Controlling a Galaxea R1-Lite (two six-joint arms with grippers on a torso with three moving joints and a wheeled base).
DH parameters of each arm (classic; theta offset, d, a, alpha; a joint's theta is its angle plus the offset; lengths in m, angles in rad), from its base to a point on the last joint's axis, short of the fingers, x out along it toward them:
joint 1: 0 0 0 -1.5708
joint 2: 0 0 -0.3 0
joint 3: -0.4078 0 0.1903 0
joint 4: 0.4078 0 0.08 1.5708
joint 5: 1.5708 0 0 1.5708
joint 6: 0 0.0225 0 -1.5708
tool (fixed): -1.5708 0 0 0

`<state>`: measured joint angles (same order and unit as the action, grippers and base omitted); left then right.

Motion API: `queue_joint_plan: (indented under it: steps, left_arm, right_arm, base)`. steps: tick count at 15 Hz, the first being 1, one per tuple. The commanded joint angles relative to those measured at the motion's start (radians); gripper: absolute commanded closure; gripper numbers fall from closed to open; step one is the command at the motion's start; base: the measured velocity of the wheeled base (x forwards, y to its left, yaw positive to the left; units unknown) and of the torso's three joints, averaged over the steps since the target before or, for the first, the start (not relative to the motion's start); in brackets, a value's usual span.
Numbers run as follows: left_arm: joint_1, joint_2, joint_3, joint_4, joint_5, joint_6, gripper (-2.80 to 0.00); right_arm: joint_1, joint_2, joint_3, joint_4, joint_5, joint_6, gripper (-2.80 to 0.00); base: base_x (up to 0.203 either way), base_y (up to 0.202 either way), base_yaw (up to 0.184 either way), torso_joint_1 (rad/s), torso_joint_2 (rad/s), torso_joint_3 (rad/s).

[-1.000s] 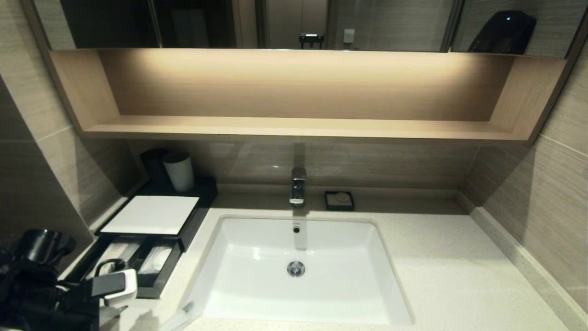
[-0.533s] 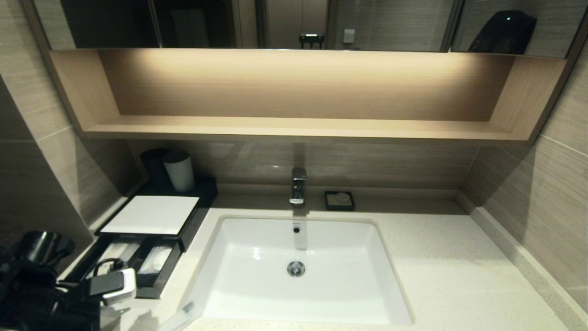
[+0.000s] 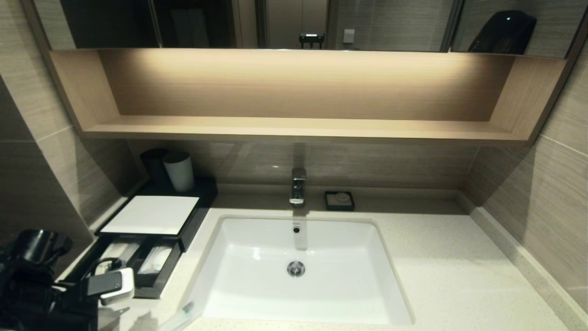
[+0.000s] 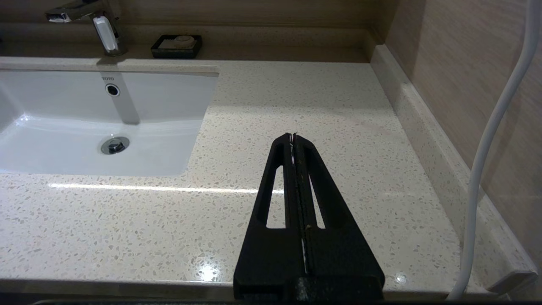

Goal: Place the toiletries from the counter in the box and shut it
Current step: Pick up the bathroom toiletry

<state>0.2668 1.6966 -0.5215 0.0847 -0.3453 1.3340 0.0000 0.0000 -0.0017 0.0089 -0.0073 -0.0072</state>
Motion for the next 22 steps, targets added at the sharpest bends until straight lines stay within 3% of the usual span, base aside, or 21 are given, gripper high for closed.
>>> queue_joint_plan:
  steps: [1, 6, 10, 17, 22]
  left_arm:
    - [0.000, 0.005, -0.002, 0.000, -0.001, 0.008, -2.80]
    - [-0.001, 0.030, -0.036, 0.001, -0.003, 0.010, -2.80]
    - [-0.002, -0.045, -0.057, 0.017, -0.009, 0.007, -2.80]
    - [0.000, -0.121, -0.108, 0.209, -0.006, 0.011, -2.80]
    - [0.070, -0.173, -0.098, 0.284, -0.006, 0.017, -2.80]
  right_arm:
    - [0.000, -0.002, 0.000, 0.000, 0.000, 0.000, 0.00]
    - [0.000, -0.002, 0.000, 0.000, 0.000, 0.000, 0.00]
    - [0.000, -0.002, 0.000, 0.000, 0.000, 0.000, 0.00]
    - [0.000, -0.002, 0.000, 0.000, 0.000, 0.000, 0.00]
    - [0.000, -0.002, 0.000, 0.000, 0.000, 0.000, 0.00]
  base:
    - [0.000, 0.000, 0.000, 0.000, 0.00, 0.000]
    - [0.000, 0.000, 0.000, 0.000, 0.00, 0.000]
    - [0.000, 0.000, 0.000, 0.000, 0.00, 0.000]
    - [0.000, 0.000, 0.000, 0.000, 0.00, 0.000]
    - [0.000, 0.000, 0.000, 0.000, 0.00, 0.000]
